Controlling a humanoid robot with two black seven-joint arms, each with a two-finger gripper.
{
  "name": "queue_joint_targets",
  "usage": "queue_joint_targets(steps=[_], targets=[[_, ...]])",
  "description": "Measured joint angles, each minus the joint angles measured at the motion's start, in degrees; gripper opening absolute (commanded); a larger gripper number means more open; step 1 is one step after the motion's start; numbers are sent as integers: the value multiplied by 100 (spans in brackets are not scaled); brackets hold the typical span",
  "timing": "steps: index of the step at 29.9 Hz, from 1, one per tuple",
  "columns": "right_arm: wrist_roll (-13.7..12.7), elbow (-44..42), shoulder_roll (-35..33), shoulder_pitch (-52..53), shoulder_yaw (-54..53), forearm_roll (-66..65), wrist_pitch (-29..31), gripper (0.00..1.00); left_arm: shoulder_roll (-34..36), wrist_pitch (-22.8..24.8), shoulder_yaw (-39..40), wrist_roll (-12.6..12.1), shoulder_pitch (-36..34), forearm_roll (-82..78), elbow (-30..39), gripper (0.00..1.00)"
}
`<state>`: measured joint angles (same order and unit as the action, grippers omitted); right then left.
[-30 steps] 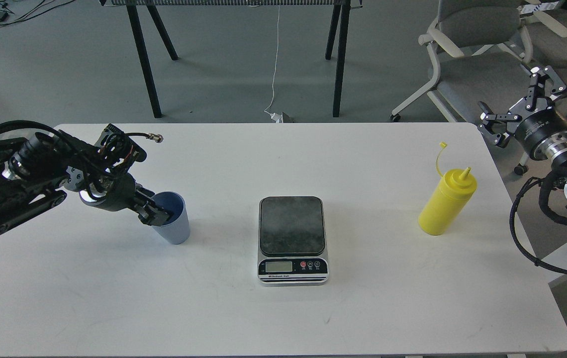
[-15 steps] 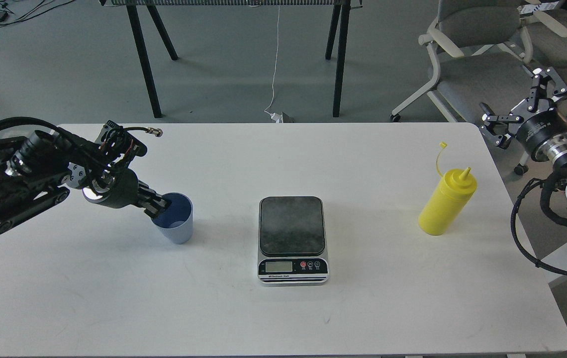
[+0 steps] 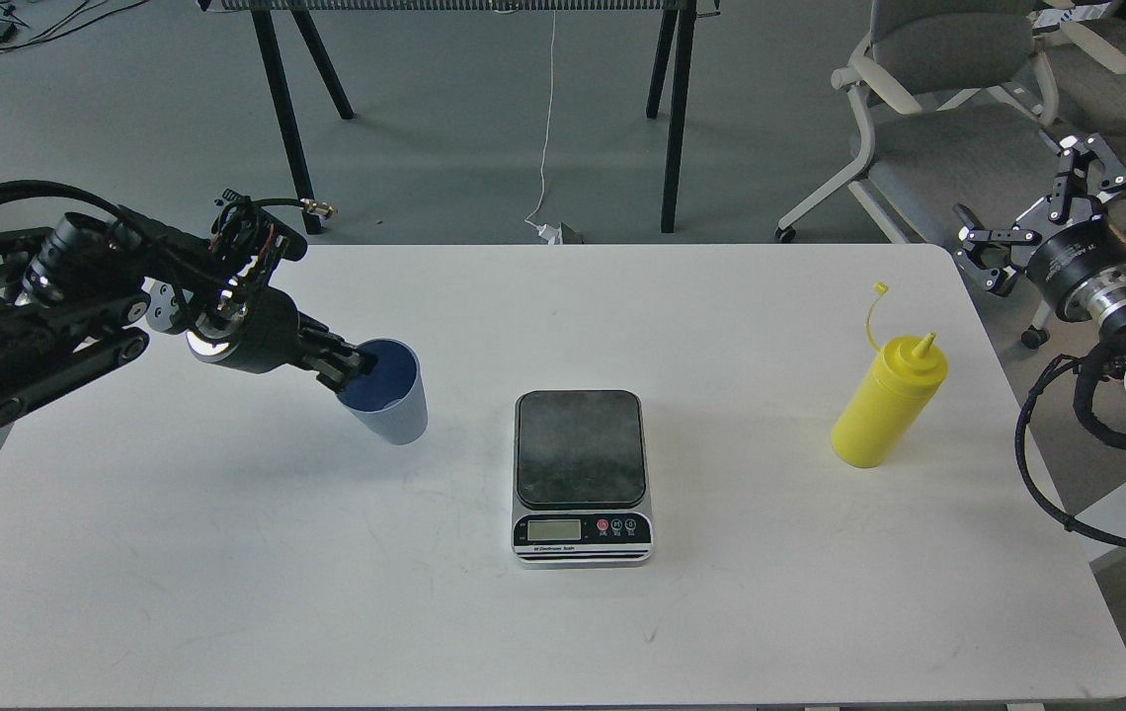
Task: Pour seasoning into cup on scale with both arms
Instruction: 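Lift the blue cup and lower it onto the scale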
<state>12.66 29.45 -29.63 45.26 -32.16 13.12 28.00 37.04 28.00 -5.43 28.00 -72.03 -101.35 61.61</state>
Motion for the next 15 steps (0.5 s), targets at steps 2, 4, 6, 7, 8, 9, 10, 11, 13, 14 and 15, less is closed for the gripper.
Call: queue_joint_targets(steps=[2, 4, 6, 7, 8, 9, 10, 11, 13, 14, 15], targets=[[0, 0, 17, 0, -29, 0, 0, 99, -66, -1, 12, 0, -230, 231, 176, 0], [0, -2, 32, 0, -38, 0, 0, 99, -279, -1, 12, -1, -402, 376, 214, 0], [0, -6, 41, 0, -38, 0, 0, 99, -592, -1, 2, 1, -526, 442, 203, 0], [0, -11, 41, 0, -38, 0, 0, 99, -746, -1, -4, 0, -560, 449, 170, 0], [0, -15, 42, 1, -38, -1, 0, 99, -884, -1, -14, 0, -578, 450, 126, 0], [0, -20, 44, 1, -38, -2, 0, 99, -1060, -1, -31, 0, -584, 450, 50, 0], [0, -23, 44, 2, -38, -3, 0, 99, -1232, -1, -44, 0, -584, 449, -44, 0], [0, -25, 45, 4, -38, -3, 0, 99, -1433, 0, -55, 2, -584, 441, -170, 0], [0, -27, 45, 9, -33, -3, 0, 99, -1802, -1, -74, 0, -557, 416, -465, 0], [0, -27, 45, 9, -30, -3, 0, 99, -1932, -1, -89, 1, -539, 407, -589, 0], [0, -27, 43, 9, -29, -3, 0, 99, -2058, -1, -120, 0, -526, 402, -728, 0]])
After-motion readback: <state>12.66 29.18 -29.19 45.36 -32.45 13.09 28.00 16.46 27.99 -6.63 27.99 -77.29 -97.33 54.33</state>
